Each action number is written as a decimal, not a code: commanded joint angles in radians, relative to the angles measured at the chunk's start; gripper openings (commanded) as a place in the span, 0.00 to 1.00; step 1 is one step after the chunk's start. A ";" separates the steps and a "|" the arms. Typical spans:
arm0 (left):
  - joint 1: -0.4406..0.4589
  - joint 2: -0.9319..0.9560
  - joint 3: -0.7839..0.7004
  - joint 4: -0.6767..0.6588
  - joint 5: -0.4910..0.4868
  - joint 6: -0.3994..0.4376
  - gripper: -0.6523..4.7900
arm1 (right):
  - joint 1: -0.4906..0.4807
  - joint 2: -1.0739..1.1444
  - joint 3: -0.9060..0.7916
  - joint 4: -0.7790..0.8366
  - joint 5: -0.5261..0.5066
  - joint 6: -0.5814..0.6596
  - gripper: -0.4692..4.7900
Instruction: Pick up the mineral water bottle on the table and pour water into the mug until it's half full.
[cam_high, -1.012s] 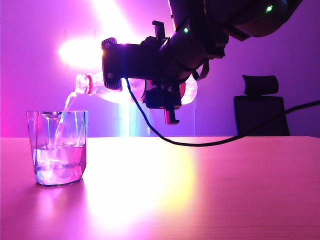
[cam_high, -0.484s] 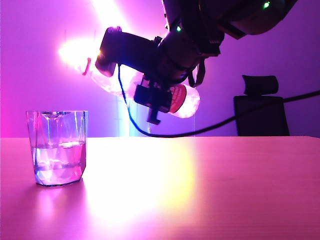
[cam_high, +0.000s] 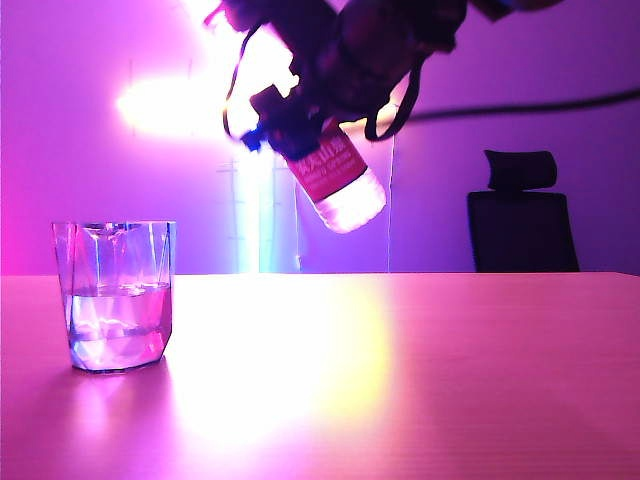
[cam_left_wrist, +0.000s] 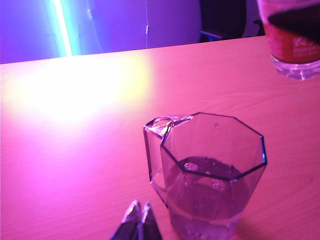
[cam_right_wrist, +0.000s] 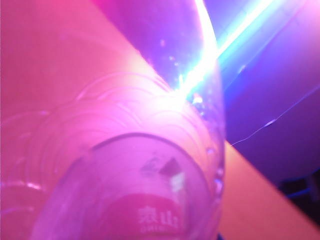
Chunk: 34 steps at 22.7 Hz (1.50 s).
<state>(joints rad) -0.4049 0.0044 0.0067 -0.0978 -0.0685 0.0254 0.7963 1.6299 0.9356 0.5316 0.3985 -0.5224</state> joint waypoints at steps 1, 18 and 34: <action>0.000 0.002 0.002 0.006 0.002 -0.003 0.12 | -0.014 -0.047 -0.021 0.025 -0.027 0.189 0.57; 0.000 0.002 0.002 0.006 0.002 -0.003 0.12 | -0.255 -0.151 -0.434 0.326 -0.349 0.673 0.57; 0.000 0.002 0.002 0.006 0.002 -0.003 0.12 | -0.254 -0.150 -0.497 0.303 -0.401 0.671 0.73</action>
<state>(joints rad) -0.4049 0.0044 0.0067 -0.0978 -0.0685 0.0254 0.5404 1.4872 0.4320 0.8291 -0.0006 0.1455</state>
